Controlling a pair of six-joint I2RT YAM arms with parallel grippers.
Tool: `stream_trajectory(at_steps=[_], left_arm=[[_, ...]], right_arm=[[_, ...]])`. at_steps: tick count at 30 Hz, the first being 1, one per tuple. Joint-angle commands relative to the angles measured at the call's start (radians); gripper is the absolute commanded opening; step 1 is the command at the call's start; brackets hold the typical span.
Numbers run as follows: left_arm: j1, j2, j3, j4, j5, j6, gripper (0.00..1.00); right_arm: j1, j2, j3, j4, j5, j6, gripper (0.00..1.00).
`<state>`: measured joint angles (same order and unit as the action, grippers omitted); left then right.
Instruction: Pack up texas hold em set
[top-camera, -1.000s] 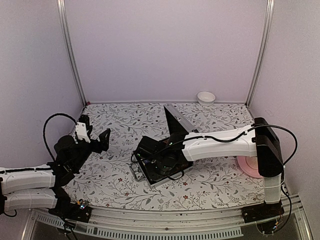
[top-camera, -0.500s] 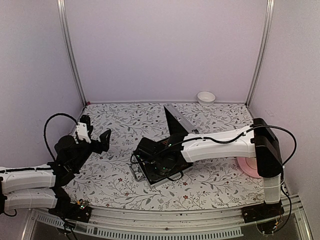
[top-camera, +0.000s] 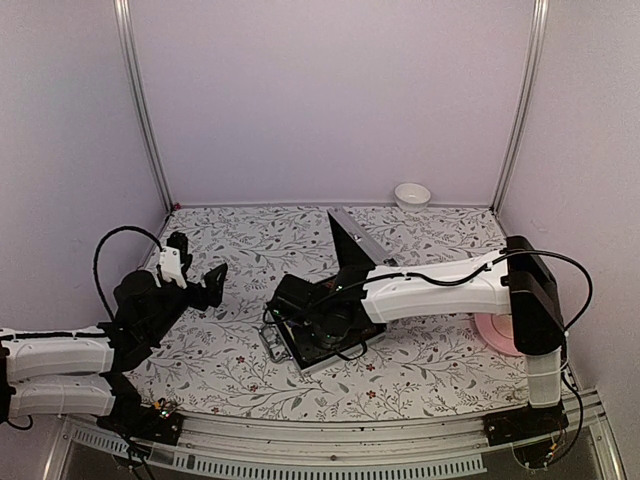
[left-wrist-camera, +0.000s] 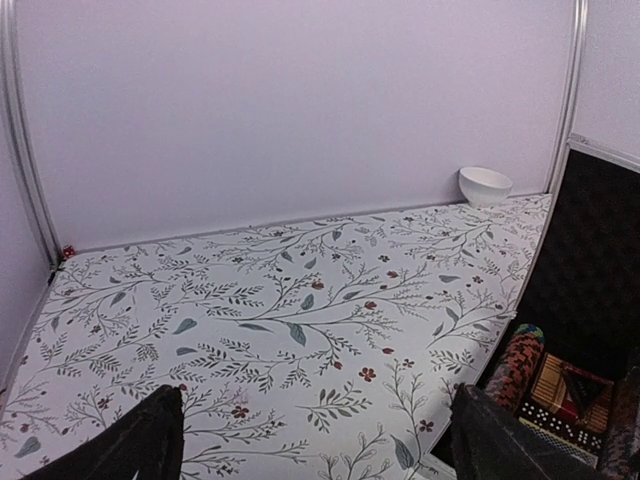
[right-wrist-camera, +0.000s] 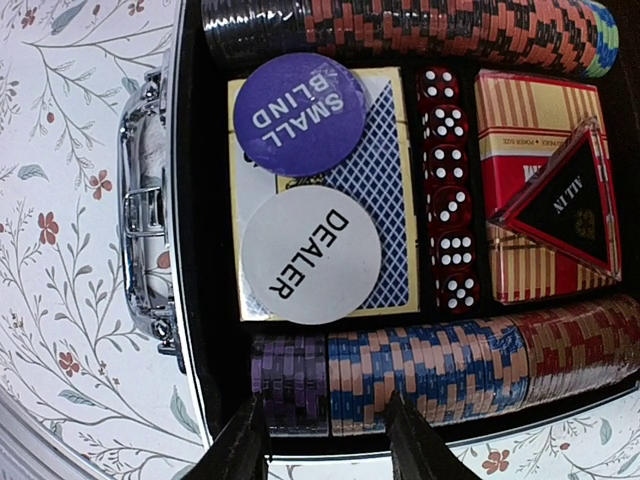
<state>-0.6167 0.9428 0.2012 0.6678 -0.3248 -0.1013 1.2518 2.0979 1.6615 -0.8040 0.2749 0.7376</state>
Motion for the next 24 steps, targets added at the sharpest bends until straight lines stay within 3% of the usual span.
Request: stream_trajectory(at_steps=[1, 9, 17, 24], left_arm=[[0.005, -0.003, 0.027, -0.006, 0.015, 0.012, 0.93], [0.005, -0.02, 0.023, -0.013, 0.0, 0.011, 0.92], [0.006, -0.05, 0.012, -0.014, -0.011, 0.002, 0.92], [0.005, -0.065, 0.012, -0.026, -0.014, 0.002, 0.92]], right_arm=[[-0.001, 0.008, 0.035, -0.018, 0.023, 0.004, 0.42], [-0.001, -0.055, 0.075, -0.01, 0.049, -0.041, 0.47], [-0.057, -0.206, 0.101, 0.143, 0.188, -0.214, 0.74], [-0.2, -0.309, 0.131, 0.331, 0.23, -0.423, 0.85]])
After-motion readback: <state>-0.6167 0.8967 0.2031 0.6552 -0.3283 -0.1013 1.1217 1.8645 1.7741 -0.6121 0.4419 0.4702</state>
